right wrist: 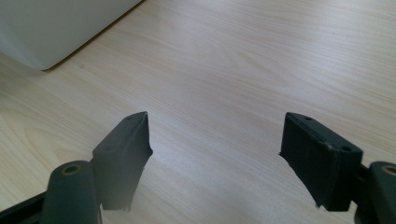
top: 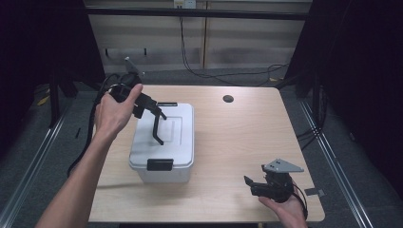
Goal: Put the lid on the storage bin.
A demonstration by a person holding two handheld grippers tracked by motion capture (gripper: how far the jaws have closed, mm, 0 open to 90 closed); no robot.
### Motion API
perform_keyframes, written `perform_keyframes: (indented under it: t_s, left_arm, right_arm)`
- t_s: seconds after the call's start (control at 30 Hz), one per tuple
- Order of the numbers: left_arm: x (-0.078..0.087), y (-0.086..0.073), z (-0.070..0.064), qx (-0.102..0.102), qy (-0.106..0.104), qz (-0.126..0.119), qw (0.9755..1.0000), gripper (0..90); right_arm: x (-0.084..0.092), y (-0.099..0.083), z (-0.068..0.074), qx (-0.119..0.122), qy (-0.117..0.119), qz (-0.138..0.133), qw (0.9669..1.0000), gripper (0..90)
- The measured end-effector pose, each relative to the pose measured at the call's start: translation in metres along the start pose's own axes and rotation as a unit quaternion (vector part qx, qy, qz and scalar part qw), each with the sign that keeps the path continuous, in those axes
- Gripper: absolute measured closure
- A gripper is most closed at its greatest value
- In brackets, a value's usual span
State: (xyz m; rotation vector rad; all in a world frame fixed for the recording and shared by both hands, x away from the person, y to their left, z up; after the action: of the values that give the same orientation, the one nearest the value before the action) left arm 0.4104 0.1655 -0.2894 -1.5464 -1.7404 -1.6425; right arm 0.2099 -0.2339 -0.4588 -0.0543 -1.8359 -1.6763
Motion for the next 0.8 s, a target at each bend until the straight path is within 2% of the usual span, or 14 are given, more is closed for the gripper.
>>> perform_keyframes:
  t_s: [0.2,0.27,0.33,0.43,0.6,0.73,0.8]
  left_arm:
    - [0.014,-0.010,0.016,-0.015,-0.012,-0.029,0.9994,17.4]
    - [0.020,-0.013,0.021,-0.027,-0.018,-0.044,0.9985,17.4]
    - [0.023,-0.017,0.026,-0.027,-0.021,-0.057,0.9978,17.4]
    - [0.027,-0.022,0.032,-0.033,-0.024,-0.064,0.9971,17.4]
    - [0.033,-0.033,0.043,-0.053,-0.028,-0.080,0.9950,17.4]
    - [0.034,-0.044,0.048,-0.055,-0.034,-0.099,0.9930,17.4]
    - [0.033,-0.048,0.054,-0.049,-0.031,-0.099,0.9934,17.4]
  right_arm:
    - [0.000,0.000,0.000,-0.001,0.000,0.000,1.0000,23.5]
    - [0.000,0.000,0.000,0.000,-0.001,0.000,1.0000,23.5]
    - [0.000,0.000,0.000,-0.001,-0.001,0.000,1.0000,23.5]
    - [0.000,0.000,-0.001,-0.002,-0.002,-0.001,1.0000,23.4]
    - [0.000,0.000,-0.001,-0.002,-0.001,-0.003,1.0000,23.4]
    - [0.000,0.000,-0.002,-0.002,-0.002,-0.003,1.0000,23.4]
    - [0.000,0.000,-0.001,-0.002,-0.002,-0.002,1.0000,23.5]
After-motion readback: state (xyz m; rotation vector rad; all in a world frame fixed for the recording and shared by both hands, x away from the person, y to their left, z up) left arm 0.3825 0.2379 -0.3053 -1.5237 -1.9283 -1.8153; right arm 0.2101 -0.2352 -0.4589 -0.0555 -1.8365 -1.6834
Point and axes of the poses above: each handheld gripper's, and its own axes: x roughly backward along the jaws, y roughly out of its top, z roughly to its left, the point moved 1 cm from there along -x, roughly forward along the jaws, and after that the axes turned 12 degrees about -z, right-handed, at the moved point
